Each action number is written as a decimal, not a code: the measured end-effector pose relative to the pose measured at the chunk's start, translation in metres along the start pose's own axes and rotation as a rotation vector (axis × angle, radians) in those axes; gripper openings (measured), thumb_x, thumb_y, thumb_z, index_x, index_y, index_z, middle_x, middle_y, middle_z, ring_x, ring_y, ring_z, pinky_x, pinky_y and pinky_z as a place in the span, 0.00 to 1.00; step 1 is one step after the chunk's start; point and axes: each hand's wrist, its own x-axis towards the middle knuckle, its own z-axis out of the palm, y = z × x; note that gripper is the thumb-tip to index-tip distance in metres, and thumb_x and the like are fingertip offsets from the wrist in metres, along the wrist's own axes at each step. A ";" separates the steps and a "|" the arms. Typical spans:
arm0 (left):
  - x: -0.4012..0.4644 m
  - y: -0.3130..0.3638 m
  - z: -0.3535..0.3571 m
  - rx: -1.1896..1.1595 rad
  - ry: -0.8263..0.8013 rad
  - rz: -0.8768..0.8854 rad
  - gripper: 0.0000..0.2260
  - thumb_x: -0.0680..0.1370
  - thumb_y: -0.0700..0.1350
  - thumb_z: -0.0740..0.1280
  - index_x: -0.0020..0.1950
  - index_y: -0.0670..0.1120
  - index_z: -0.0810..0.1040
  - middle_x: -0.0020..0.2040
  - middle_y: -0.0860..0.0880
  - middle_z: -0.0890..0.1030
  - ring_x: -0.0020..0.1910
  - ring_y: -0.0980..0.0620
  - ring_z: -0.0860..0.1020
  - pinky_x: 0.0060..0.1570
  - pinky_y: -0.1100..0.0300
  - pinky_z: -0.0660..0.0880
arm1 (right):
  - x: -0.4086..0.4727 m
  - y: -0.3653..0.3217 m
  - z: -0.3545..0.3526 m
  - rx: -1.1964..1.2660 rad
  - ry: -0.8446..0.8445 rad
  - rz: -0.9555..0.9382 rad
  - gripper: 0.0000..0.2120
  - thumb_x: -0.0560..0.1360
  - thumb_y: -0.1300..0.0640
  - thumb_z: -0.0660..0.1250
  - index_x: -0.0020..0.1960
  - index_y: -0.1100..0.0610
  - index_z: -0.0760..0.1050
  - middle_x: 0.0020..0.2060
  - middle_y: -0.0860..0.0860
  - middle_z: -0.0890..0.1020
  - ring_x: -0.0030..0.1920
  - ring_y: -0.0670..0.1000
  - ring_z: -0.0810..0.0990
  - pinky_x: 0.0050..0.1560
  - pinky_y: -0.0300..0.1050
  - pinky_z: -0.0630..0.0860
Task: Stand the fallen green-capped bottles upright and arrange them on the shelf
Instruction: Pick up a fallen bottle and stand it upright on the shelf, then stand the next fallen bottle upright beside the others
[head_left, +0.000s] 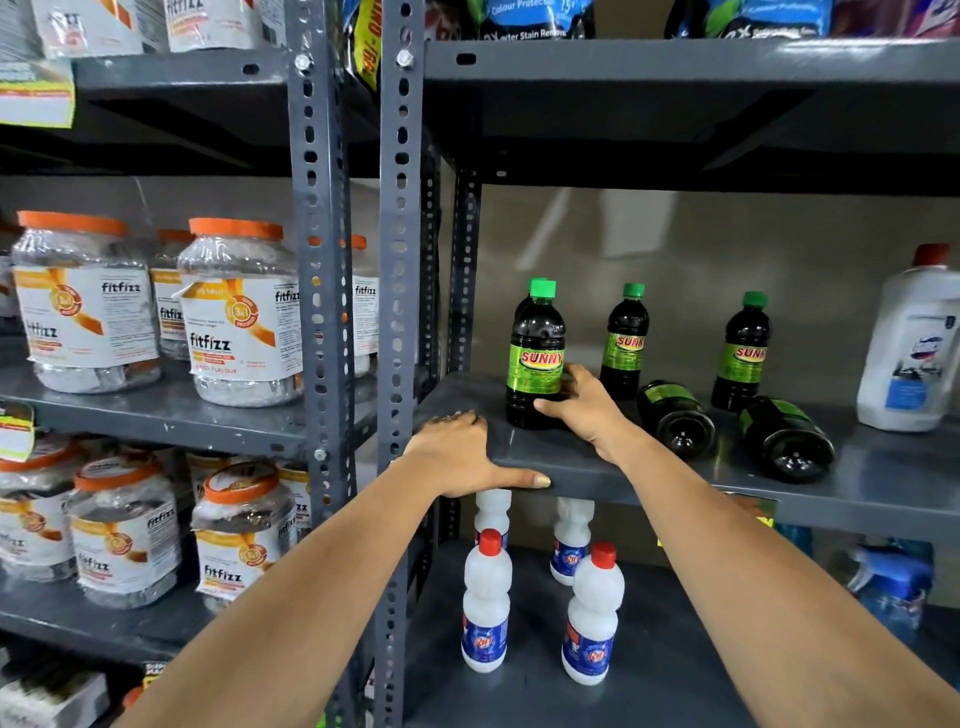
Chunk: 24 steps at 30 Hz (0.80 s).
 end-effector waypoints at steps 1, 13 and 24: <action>0.000 0.000 0.000 0.001 0.004 0.006 0.61 0.54 0.87 0.54 0.75 0.46 0.64 0.71 0.45 0.72 0.66 0.44 0.73 0.57 0.52 0.71 | 0.000 0.000 0.000 -0.019 0.001 0.001 0.30 0.70 0.64 0.75 0.69 0.59 0.67 0.64 0.56 0.78 0.63 0.54 0.76 0.63 0.47 0.72; -0.006 0.003 -0.001 0.078 -0.015 -0.011 0.63 0.55 0.87 0.49 0.74 0.42 0.65 0.73 0.44 0.68 0.67 0.42 0.71 0.59 0.47 0.72 | -0.032 -0.027 -0.006 -0.156 0.316 -0.239 0.18 0.73 0.62 0.73 0.61 0.62 0.74 0.50 0.54 0.81 0.49 0.51 0.80 0.54 0.45 0.78; -0.009 0.053 -0.012 0.041 -0.152 0.206 0.48 0.68 0.78 0.54 0.75 0.43 0.62 0.70 0.44 0.67 0.68 0.40 0.67 0.61 0.44 0.70 | -0.040 -0.052 -0.126 -0.751 0.353 0.386 0.15 0.72 0.55 0.72 0.51 0.66 0.76 0.53 0.62 0.82 0.51 0.62 0.82 0.44 0.49 0.79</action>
